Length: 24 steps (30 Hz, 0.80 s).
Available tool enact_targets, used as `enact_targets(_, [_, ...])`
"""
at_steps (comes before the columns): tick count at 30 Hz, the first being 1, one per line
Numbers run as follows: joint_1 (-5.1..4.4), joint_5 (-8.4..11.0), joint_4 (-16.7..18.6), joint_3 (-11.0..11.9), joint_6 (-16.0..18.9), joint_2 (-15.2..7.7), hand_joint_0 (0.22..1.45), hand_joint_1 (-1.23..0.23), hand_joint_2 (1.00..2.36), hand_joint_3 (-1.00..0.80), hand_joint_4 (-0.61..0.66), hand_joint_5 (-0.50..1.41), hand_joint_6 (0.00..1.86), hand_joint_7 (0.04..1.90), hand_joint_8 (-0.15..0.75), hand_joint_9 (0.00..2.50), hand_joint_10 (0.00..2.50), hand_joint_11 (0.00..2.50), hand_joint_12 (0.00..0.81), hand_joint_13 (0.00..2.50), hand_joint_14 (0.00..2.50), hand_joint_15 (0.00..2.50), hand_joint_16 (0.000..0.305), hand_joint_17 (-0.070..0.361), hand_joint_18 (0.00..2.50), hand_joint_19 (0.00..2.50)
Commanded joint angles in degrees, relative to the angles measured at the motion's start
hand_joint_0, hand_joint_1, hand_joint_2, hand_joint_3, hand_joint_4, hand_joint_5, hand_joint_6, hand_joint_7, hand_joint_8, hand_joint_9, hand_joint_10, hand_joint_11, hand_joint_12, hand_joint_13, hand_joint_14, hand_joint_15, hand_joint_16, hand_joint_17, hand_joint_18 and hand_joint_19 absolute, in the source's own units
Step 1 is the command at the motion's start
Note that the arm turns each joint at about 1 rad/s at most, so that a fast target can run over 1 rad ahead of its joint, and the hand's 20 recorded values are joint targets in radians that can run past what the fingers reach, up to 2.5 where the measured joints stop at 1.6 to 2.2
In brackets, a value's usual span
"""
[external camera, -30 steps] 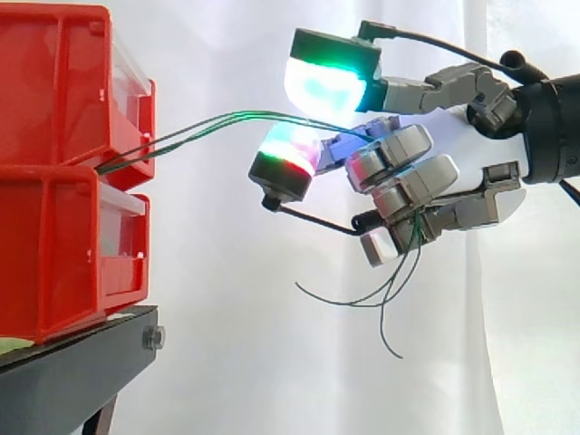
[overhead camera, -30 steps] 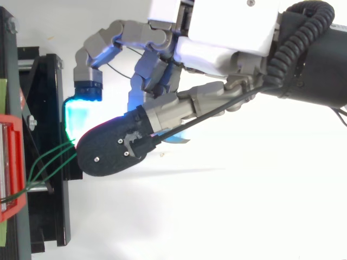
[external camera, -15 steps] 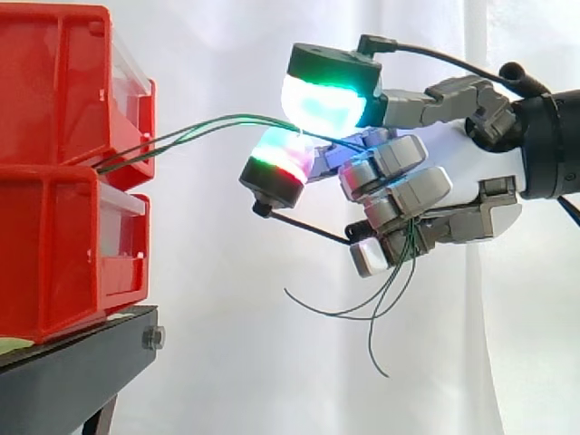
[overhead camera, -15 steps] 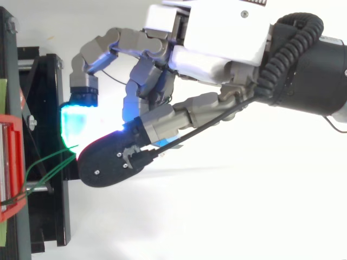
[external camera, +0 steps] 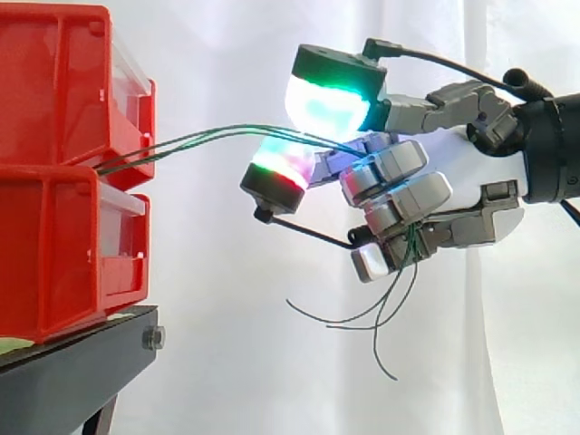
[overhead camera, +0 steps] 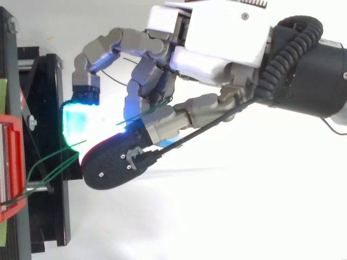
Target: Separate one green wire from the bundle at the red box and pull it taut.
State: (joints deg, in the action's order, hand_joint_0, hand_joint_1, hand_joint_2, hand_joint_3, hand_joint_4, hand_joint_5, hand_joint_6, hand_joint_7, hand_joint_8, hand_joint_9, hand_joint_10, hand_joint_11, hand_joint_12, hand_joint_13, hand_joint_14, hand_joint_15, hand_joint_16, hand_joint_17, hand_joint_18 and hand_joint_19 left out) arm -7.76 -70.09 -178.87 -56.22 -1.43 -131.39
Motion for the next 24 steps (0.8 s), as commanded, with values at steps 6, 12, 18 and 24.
enact_targets(6, [-0.15,0.04,0.0,0.0,0.0,0.1,0.56,-0.69,1.00,-0.50,0.15,-0.20,0.88,0.95,0.282,1.17,0.66,1.63,0.342,1.50,0.01,1.66,0.057,0.128,1.03,0.67])
enact_targets(12, [-0.23,0.04,0.0,0.0,0.1,0.0,0.62,-0.66,1.01,-0.44,0.12,-0.20,0.88,0.99,0.274,1.18,0.60,1.67,0.329,1.50,0.01,1.67,0.055,0.125,1.02,0.68])
enact_targets(18, [-0.32,-0.04,0.1,0.0,0.3,0.0,0.62,-0.69,1.01,-0.35,0.11,-0.19,0.90,1.01,0.269,1.21,0.61,1.68,0.327,1.51,0.01,1.67,0.055,0.124,1.02,0.68])
enact_targets(24, [-0.41,0.04,0.5,0.0,0.3,0.0,0.57,-0.64,1.00,-0.50,0.14,-0.19,0.89,1.00,0.278,1.21,0.63,1.66,0.332,1.51,0.01,1.68,0.057,0.127,1.04,0.69])
